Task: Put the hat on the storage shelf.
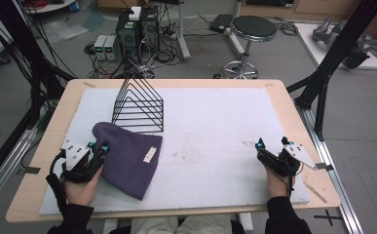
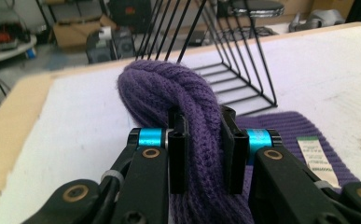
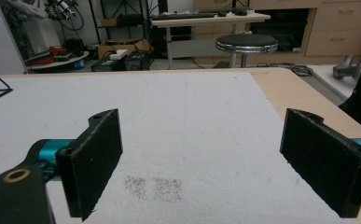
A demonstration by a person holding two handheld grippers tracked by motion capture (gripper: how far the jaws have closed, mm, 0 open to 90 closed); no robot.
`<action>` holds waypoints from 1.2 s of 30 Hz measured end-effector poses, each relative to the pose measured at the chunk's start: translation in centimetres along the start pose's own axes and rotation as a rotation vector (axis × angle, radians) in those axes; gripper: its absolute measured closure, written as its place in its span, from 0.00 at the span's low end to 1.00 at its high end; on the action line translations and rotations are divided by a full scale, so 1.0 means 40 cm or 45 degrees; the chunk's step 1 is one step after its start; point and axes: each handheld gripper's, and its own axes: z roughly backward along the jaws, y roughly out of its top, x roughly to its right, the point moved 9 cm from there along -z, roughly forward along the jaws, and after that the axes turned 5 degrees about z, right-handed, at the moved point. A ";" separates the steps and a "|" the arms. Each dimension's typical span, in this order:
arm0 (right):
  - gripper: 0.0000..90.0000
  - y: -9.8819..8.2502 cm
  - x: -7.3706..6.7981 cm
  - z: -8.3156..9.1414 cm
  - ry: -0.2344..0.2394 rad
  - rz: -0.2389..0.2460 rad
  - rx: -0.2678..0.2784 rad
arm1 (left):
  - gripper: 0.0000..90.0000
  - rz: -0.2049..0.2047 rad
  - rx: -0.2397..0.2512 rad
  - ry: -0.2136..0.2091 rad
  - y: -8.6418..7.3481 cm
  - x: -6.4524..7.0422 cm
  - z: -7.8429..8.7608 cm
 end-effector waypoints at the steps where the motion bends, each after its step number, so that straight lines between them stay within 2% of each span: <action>1: 0.13 0.000 0.001 0.000 -0.002 0.000 0.001 | 0.85 -0.015 0.019 -0.011 0.007 0.005 0.000; 4: 0.13 0.000 0.002 0.002 -0.004 0.002 0.001 | 0.85 -0.075 0.069 -0.050 0.027 0.016 0.002; 6: 0.13 -0.001 0.003 0.003 -0.005 -0.004 -0.003 | 0.85 -0.097 0.106 -0.083 0.041 0.023 0.005; 12: 0.13 -0.004 0.007 0.006 -0.012 -0.009 -0.009 | 0.85 -0.125 0.271 -0.186 0.081 0.038 0.021; 20: 0.13 0.004 -0.001 0.007 0.007 -0.018 0.020 | 0.85 -0.132 0.420 -0.318 0.149 0.042 0.033; 25: 0.13 0.011 -0.005 0.008 0.015 -0.024 0.045 | 0.85 -0.178 0.512 -0.410 0.207 0.061 0.038; 27: 0.13 0.014 -0.011 0.007 0.032 -0.023 0.055 | 0.85 -0.173 0.534 -0.450 0.226 0.069 0.038; 30: 0.13 0.021 -0.023 0.009 0.059 -0.020 0.078 | 0.85 -0.192 0.604 -0.478 0.261 0.083 0.043; 34: 0.14 0.032 -0.036 0.015 0.089 -0.001 0.118 | 0.85 -0.179 0.678 -0.526 0.302 0.103 0.040; 35: 0.14 0.046 -0.050 0.021 0.126 0.012 0.164 | 0.85 -0.181 0.686 -0.542 0.309 0.110 0.037; 36: 0.14 0.054 -0.060 0.025 0.156 0.015 0.183 | 0.85 -0.185 0.694 -0.556 0.314 0.117 0.033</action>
